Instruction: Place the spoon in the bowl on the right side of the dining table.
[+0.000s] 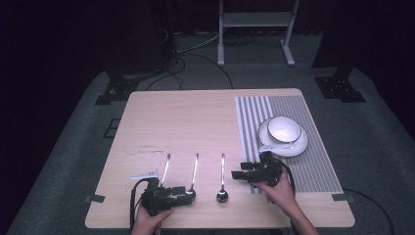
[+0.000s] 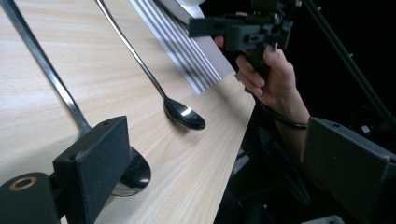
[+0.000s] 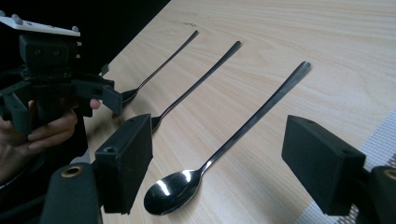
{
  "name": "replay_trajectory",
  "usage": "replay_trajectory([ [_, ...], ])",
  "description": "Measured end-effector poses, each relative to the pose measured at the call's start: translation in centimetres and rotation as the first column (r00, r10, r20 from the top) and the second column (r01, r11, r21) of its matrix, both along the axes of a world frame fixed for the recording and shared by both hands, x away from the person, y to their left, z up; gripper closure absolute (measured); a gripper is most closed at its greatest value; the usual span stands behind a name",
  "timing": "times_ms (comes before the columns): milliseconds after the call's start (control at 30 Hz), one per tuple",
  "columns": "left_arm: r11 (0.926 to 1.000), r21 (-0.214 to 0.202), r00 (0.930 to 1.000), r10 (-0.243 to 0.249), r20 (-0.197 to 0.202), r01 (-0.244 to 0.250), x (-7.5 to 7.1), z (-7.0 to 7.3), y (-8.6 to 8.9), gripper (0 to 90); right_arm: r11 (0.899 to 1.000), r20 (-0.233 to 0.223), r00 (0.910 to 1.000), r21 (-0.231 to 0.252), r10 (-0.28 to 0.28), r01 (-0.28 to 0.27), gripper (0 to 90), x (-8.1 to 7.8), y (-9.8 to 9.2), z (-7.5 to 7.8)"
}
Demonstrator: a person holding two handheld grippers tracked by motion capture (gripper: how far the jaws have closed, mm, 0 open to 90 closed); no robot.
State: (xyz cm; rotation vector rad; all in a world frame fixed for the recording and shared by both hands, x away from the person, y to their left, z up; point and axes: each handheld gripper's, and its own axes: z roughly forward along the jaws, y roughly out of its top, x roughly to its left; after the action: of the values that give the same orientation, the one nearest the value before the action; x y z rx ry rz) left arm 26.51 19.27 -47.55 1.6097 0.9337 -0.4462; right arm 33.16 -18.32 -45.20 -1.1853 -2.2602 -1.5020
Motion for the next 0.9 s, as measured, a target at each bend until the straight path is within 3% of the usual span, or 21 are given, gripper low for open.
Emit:
replay_trajectory([
  [333, 0.9989, 0.018, 0.9987, -0.043, -0.026, 0.043, -0.1, -0.7, -1.3, 6.9, 0.999, -0.011, 0.9996, -0.021, 0.025, -0.025, 23.4, 0.7, 1.4, -0.2],
  [433, 0.9969, 0.055, 0.9972, -0.054, -0.052, 0.056, 0.0, -1.2, -1.7, 7.0, 0.999, -0.013, 0.9995, -0.029, 0.030, -0.031, 23.4, 0.9, 1.7, -0.1],
  [500, 0.9940, 0.075, 0.9932, -0.072, -0.091, 0.079, 0.2, -1.7, -2.0, 7.0, 0.999, -0.009, 0.9993, -0.027, 0.036, -0.036, 23.5, 1.1, 2.1, 0.2],
  [567, 0.9946, 0.072, 0.9930, -0.068, -0.096, 0.075, 0.2, -1.7, -2.0, 7.1, 0.999, -0.003, 0.9991, -0.026, 0.043, -0.043, 23.4, 1.1, 2.5, 0.4],
  [600, 0.9927, 0.092, 0.9931, -0.069, -0.095, 0.078, 0.2, -1.7, -2.0, 7.1, 0.998, 0.000, 0.9988, -0.027, 0.049, -0.049, 23.4, 1.2, 2.7, 0.5],
  [767, 0.9955, 0.064, 0.9917, -0.063, -0.112, 0.070, 0.2, -1.8, -1.8, 7.1, 0.997, 0.004, 0.9978, -0.033, 0.066, -0.066, 23.4, 1.2, 3.6, 0.7],
  [900, 0.9954, 0.068, 0.9913, -0.060, -0.117, 0.068, 0.2, -1.8, -1.8, 7.1, 0.996, 0.000, 0.9964, -0.039, 0.085, -0.084, 23.5, 1.4, 4.4, 0.6],
])
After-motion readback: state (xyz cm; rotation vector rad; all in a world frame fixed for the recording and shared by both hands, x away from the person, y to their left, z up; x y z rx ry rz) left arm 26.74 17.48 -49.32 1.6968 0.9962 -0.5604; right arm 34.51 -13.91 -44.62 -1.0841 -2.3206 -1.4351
